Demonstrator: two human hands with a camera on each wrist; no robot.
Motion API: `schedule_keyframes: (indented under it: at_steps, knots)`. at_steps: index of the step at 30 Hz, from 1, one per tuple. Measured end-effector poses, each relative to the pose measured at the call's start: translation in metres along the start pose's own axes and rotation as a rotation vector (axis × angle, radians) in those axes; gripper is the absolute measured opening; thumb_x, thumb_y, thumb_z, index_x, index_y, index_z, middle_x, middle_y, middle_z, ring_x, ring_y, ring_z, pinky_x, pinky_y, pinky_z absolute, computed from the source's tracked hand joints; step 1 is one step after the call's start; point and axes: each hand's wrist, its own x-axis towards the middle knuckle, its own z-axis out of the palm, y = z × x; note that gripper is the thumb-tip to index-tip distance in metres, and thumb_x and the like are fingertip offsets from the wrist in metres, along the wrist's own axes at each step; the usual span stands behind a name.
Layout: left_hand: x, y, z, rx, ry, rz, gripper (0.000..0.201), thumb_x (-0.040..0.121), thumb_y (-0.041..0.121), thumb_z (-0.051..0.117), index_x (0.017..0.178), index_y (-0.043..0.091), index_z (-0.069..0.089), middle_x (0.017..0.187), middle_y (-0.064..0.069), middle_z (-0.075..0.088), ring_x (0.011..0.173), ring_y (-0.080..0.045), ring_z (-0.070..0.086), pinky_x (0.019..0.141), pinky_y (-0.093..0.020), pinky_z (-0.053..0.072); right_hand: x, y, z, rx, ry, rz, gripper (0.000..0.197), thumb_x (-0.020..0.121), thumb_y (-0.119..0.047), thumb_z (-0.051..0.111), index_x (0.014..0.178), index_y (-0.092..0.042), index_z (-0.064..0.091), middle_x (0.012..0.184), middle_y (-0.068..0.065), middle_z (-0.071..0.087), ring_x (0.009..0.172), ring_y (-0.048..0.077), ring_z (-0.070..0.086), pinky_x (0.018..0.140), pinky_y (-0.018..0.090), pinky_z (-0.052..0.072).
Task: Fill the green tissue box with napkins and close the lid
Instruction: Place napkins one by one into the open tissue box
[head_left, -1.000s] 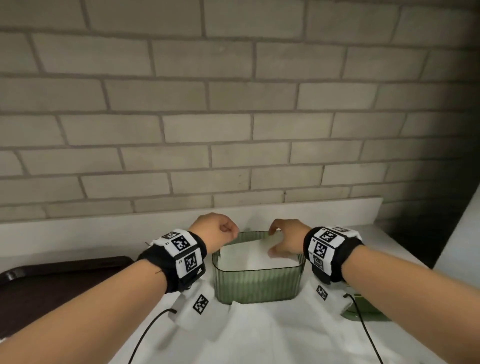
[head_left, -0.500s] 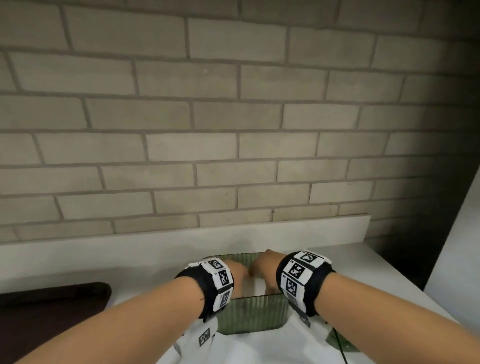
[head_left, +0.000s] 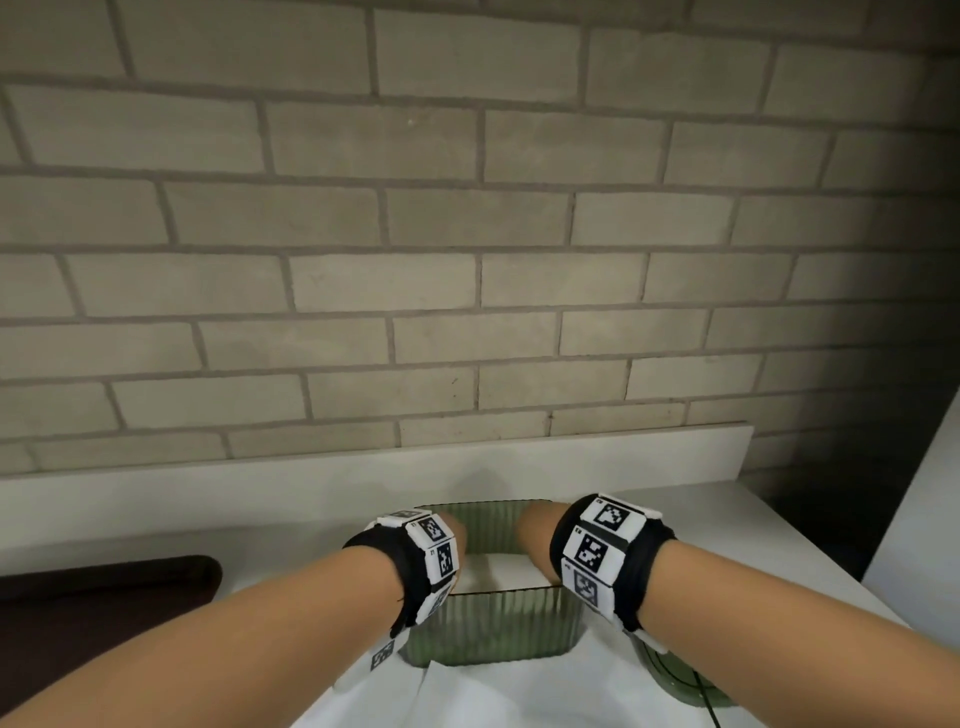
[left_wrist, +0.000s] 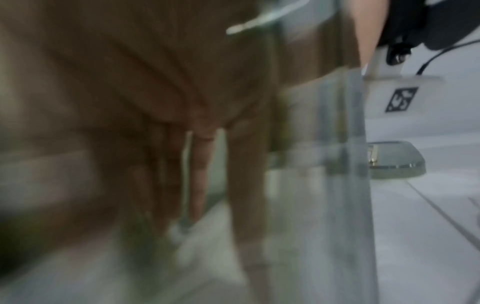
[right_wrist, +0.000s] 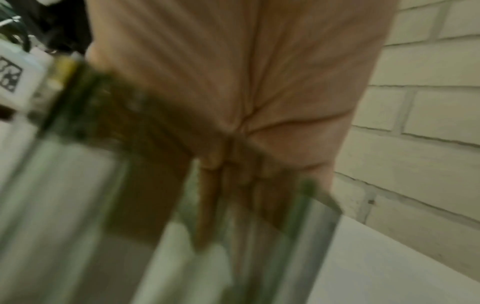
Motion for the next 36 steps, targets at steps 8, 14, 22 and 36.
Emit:
schedule_keyframes:
  at_steps: [8, 14, 22, 36]
  knots:
    - [-0.006, 0.013, -0.006, -0.081, 0.095, 0.047, 0.055, 0.072, 0.011, 0.072, 0.125, 0.007, 0.056, 0.110, -0.010, 0.063, 0.098, -0.027, 0.063, 0.088, -0.039, 0.050, 0.134, 0.013, 0.066, -0.069, -0.014, -0.084, 0.020, 0.078, -0.016, 0.065, 0.096, -0.009, 0.064, 0.081, 0.005, 0.060, 0.085, 0.033, 0.063, 0.082, 0.050, 0.053]
    - [-0.021, 0.012, -0.010, -0.104, 0.023, 0.015, 0.031, 0.075, 0.012, 0.070, 0.056, 0.009, 0.046, 0.058, -0.006, 0.045, 0.066, -0.023, 0.059, 0.066, -0.026, 0.048, 0.037, -0.007, 0.020, 0.148, 0.018, -0.020, 0.042, 0.088, -0.007, 0.059, 0.129, 0.001, 0.051, 0.131, 0.017, 0.054, 0.119, 0.034, 0.053, 0.099, 0.042, 0.044]
    - [-0.104, -0.004, -0.006, -0.577, 0.573, 0.111, 0.023, 0.086, 0.025, 0.056, 0.107, 0.020, 0.063, 0.106, -0.001, 0.065, 0.098, -0.020, 0.062, 0.085, -0.027, 0.050, -0.046, 0.004, 0.022, 0.577, 0.707, -0.011, 0.032, 0.087, -0.003, 0.045, 0.111, -0.015, 0.062, 0.102, 0.010, 0.065, 0.091, 0.025, 0.062, 0.073, 0.027, 0.045]
    - [-0.158, 0.029, 0.093, -0.551, 0.178, 0.182, 0.072, 0.065, 0.051, 0.078, 0.125, 0.022, 0.050, 0.127, 0.005, 0.047, 0.117, -0.014, 0.050, 0.101, -0.027, 0.041, -0.097, -0.031, 0.113, 0.618, 0.196, -0.043, 0.066, 0.065, -0.046, 0.079, 0.121, -0.024, 0.051, 0.107, -0.010, 0.047, 0.097, 0.012, 0.052, 0.088, 0.028, 0.049]
